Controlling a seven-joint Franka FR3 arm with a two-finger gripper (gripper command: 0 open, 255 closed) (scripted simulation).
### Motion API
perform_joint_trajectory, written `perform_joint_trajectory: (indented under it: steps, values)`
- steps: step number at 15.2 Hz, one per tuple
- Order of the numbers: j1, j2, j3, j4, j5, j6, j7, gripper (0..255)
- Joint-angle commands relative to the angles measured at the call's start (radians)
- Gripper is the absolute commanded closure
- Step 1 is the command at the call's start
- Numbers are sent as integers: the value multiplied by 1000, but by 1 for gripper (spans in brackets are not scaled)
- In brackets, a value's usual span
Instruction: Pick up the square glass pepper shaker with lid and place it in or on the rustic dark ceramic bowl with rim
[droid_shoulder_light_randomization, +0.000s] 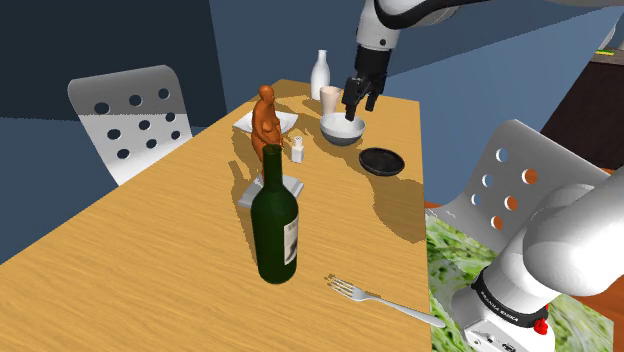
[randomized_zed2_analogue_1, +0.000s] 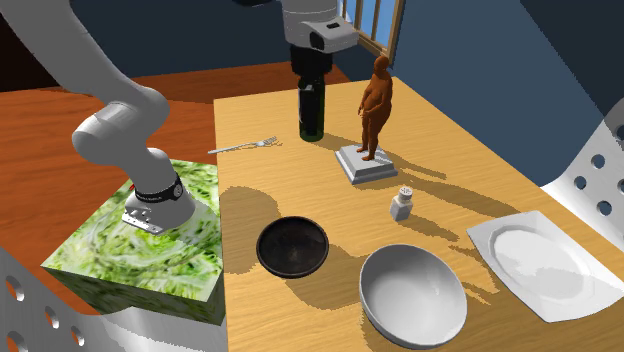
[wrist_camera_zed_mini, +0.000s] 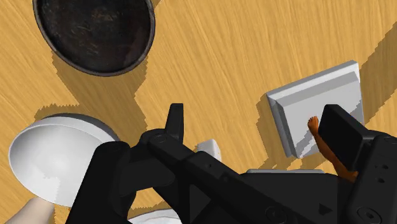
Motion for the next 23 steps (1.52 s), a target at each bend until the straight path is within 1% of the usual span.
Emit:
perform_joint_trajectory:
  steps: [1,6,11,15,20,23]
  values:
    - [2,75,7,44,-6,28,8,0]
    - [4,267,14,169,-26,82,16,0]
    - [8,465,17,331,-48,106,25,0]
    - [15,630,16,490,-67,101,31,0]
    - [26,846,12,733,-85,62,33,0]
    - [25,854,11,706,-86,98,34,0]
